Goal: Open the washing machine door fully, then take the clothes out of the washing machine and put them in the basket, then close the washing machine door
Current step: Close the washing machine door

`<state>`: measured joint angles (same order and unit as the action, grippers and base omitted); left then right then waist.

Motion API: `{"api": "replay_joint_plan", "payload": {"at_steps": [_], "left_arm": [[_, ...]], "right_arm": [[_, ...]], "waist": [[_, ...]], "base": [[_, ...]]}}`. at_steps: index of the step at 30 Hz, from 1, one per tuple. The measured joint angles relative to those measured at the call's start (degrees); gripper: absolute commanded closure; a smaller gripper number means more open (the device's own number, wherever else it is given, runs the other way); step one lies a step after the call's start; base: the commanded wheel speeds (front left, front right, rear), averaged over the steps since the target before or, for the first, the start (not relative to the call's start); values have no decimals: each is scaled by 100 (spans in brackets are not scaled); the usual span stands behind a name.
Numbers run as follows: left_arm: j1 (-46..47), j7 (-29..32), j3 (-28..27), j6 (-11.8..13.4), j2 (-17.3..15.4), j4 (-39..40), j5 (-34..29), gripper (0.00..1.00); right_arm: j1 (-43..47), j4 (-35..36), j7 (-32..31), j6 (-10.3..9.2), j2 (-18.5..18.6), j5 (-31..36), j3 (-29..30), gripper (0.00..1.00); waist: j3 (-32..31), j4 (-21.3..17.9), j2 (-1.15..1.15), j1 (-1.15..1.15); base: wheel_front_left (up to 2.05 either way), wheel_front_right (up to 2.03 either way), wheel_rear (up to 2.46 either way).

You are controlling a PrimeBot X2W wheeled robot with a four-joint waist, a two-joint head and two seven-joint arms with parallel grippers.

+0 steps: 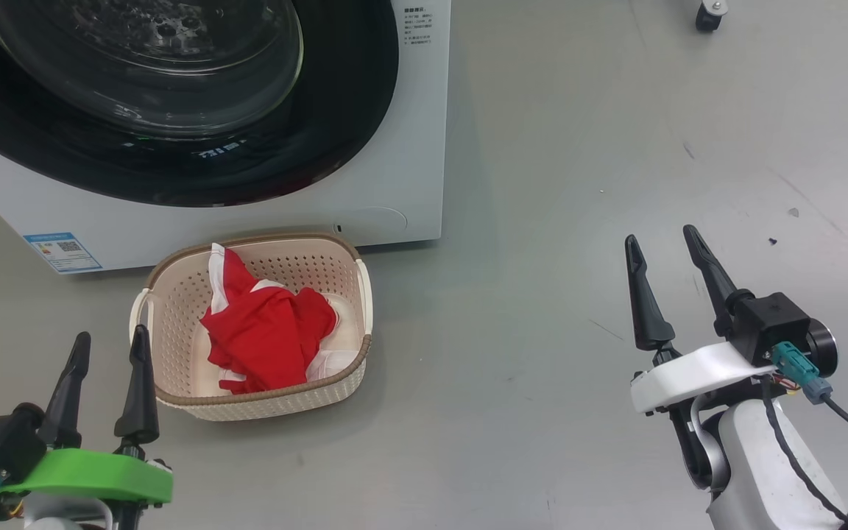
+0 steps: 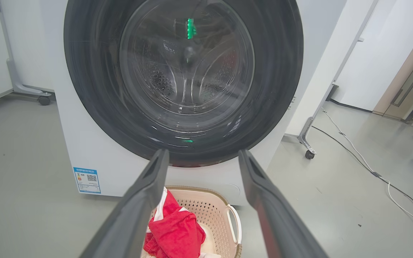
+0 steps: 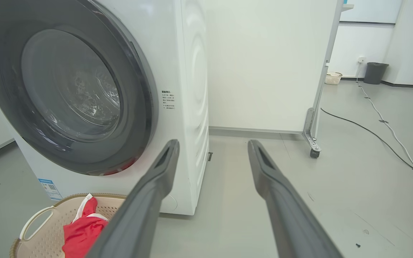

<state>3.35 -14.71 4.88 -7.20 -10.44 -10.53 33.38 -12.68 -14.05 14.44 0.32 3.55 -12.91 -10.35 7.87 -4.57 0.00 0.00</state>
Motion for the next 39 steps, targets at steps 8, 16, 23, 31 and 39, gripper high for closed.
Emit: {"api": "replay_joint_plan", "payload": {"at_steps": [8,16,23,31,39], "left_arm": [[-19,0,21,0,1,24,-70,0],[-77,0,-12,0,52,26,-69,0],[-112,0,-15,0,57,25,-69,0],[-119,0,-171,0,88,170,-68,0],[-126,0,-152,0,119,143,-57,0]], "right_arm": [[169,142,0,-1,-7,27,0,0],[301,259,0,0,-16,43,3,0],[385,320,0,0,-25,43,13,0],[420,379,0,0,-31,102,53,0],[503,398,0,1,-35,148,53,0]], "waist": [[-30,-17,0,0],[-59,-19,0,0],[-66,-14,0,0],[-62,-12,0,0],[-55,-13,0,0]], "base": [[0,0,0],[0,0,0],[0,0,0],[0,0,0],[0,0,0]]}}
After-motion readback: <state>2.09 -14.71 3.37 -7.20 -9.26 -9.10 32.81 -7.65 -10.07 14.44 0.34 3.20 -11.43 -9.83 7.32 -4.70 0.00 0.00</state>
